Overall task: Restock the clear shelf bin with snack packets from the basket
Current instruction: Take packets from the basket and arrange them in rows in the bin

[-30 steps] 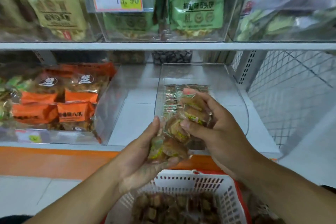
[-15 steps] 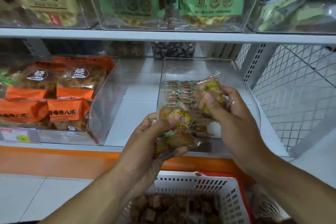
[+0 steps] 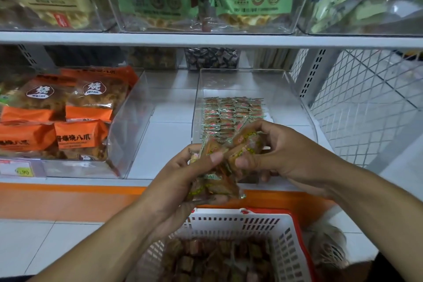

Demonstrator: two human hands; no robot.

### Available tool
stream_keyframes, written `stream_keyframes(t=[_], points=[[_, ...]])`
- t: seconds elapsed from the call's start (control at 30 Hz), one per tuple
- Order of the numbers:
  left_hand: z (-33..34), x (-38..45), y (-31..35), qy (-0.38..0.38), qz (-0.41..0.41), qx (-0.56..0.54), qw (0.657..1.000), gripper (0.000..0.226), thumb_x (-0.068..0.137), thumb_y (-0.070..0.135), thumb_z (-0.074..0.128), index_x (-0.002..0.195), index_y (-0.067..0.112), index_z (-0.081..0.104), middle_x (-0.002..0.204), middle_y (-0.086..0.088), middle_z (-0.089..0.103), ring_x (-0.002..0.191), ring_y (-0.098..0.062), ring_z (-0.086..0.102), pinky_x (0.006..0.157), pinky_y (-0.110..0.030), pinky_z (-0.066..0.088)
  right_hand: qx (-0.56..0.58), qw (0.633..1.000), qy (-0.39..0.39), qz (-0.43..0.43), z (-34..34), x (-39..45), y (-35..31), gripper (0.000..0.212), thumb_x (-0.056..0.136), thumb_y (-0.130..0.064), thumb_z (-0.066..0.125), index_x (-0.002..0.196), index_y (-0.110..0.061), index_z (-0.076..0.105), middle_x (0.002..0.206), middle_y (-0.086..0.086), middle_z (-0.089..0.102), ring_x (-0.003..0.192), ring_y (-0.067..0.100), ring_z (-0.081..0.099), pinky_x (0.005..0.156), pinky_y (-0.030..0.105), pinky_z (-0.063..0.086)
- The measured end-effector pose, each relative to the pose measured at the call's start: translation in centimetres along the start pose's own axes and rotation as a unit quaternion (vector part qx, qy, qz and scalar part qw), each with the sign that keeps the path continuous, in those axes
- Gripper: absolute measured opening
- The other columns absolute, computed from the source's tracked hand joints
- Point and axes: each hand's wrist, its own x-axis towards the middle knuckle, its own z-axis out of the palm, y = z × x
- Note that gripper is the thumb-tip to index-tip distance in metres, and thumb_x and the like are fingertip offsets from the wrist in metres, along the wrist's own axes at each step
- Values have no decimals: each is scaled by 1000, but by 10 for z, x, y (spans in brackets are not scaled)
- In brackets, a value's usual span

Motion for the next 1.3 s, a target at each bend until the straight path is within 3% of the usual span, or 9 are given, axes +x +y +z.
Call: stream_keyframes(t=[0.2, 0.37, 0.47, 0.7, 0.87, 0.97, 1.1, 1.2, 1.3], points=[[5, 2, -8, 29, -86, 0, 996, 82, 64, 49, 82, 132, 9, 59, 108, -19, 76, 81, -28, 77, 59, -33, 60, -46, 999, -10, -19, 5, -6, 1, 48, 65, -21, 91, 108, -27, 70, 91, 0, 76, 79, 18, 73, 60, 34, 56], [6, 6, -14, 1, -129, -89, 988, 30, 66, 30, 87, 94, 20, 82, 94, -11, 77, 79, -22, 77, 58, -30, 61, -9, 998, 25, -52, 6, -4, 6, 53, 60, -29, 91, 109, -28, 71, 101, 7, 76, 94, 35, 72, 79, 52, 61], [9, 8, -14, 8, -130, -129, 983, 21, 67, 24, 89, 87, 17, 83, 95, -12, 77, 78, -23, 77, 56, -29, 61, 2, 993, 58, -99, 8, -4, 10, 52, 65, -31, 90, 112, -26, 69, 104, 1, 76, 99, 20, 74, 79, 30, 60], [14, 11, -11, 24, -112, -166, 979, 27, 59, 22, 85, 83, 10, 84, 98, -16, 78, 77, -23, 78, 52, -28, 62, -51, 981, 142, -123, 17, -5, 12, 44, 73, -40, 83, 113, -31, 68, 105, -8, 75, 96, 12, 73, 83, 35, 61], [16, 12, -14, 26, -106, -177, 978, 25, 57, 20, 84, 79, 9, 83, 92, -16, 78, 72, -25, 77, 51, -29, 62, -234, 912, 249, -225, 25, -10, 13, 28, 79, -34, 82, 103, -33, 68, 99, -19, 67, 98, -3, 63, 77, 8, 47], [14, 15, -13, 32, -104, -190, 976, 21, 57, 19, 83, 76, 10, 82, 85, -12, 76, 68, -21, 76, 51, -28, 62, -322, 881, 210, -274, 28, -11, 14, 20, 85, -32, 77, 104, -34, 71, 98, -18, 62, 97, 3, 62, 77, 15, 48], [6, 18, -6, 31, -121, -194, 973, 37, 59, 18, 82, 94, 9, 77, 89, -13, 76, 67, -21, 76, 47, -28, 60, -286, 931, 73, -216, 11, -7, 6, 18, 92, -42, 64, 109, -40, 68, 101, -19, 60, 100, 3, 61, 81, 12, 45], [1, 19, -1, 14, -140, -159, 977, 29, 59, 17, 83, 87, 9, 79, 89, -13, 75, 68, -23, 76, 48, -29, 60, -223, 966, -51, -125, -9, -6, -2, 33, 95, -44, 54, 127, -38, 61, 115, -17, 66, 111, 4, 62, 96, 26, 50], [0, 18, 0, 6, -165, -97, 981, 18, 60, 18, 82, 76, 11, 81, 81, -12, 75, 64, -21, 75, 47, -27, 59, -282, 951, -88, -93, -22, -7, -5, 54, 89, -49, 60, 142, -49, 47, 117, -20, 61, 112, 7, 62, 101, 38, 50]])
